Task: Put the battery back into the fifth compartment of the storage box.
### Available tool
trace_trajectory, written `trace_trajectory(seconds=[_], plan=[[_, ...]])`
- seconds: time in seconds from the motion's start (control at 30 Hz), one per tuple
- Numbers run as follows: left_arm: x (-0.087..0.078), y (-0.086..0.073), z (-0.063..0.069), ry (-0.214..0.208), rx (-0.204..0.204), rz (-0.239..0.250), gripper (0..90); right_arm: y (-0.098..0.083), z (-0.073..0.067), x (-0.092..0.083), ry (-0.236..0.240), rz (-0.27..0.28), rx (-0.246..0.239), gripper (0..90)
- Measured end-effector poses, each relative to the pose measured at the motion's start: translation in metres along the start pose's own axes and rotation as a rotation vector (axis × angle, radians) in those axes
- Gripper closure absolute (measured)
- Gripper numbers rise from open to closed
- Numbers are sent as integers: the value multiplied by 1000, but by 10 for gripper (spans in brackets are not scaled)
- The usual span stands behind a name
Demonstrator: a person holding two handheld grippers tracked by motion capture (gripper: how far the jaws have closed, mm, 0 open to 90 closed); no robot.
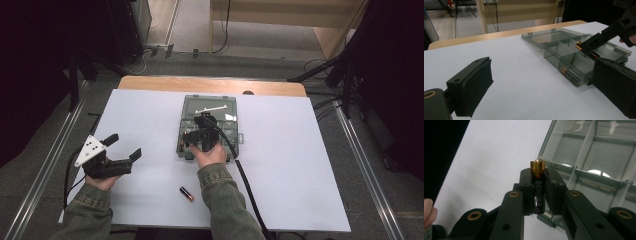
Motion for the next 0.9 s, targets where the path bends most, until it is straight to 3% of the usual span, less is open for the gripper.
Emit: trace_trajectory(seconds=[0.2, 0.63, 0.7, 0.77, 0.9], plan=[[0, 0, 0, -4, 1, 1, 37, 3, 3, 4, 11, 17, 66, 777], [1, 0, 1, -4, 6, -1, 37, 1, 6, 13, -3, 3, 99, 769], [1, 0, 0, -5, 1, 1, 36, 2, 6, 14, -7, 15, 114, 703], [1, 0, 0, -5, 1, 1, 36, 2, 7, 13, -43, 32, 100, 639], [0, 0, 0, -3, 1, 2, 36, 3, 5, 7, -62, 51, 33, 445]])
Point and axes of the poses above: each handheld gripper's, and its own axes: x roughly forward along the jaws, y roughly out of its top, z roughly to its right, the point moved 6 cm from there along x, roughly forward along the jaws, and after that the axes turned 5 degrees about y, right-handed, at the moved point
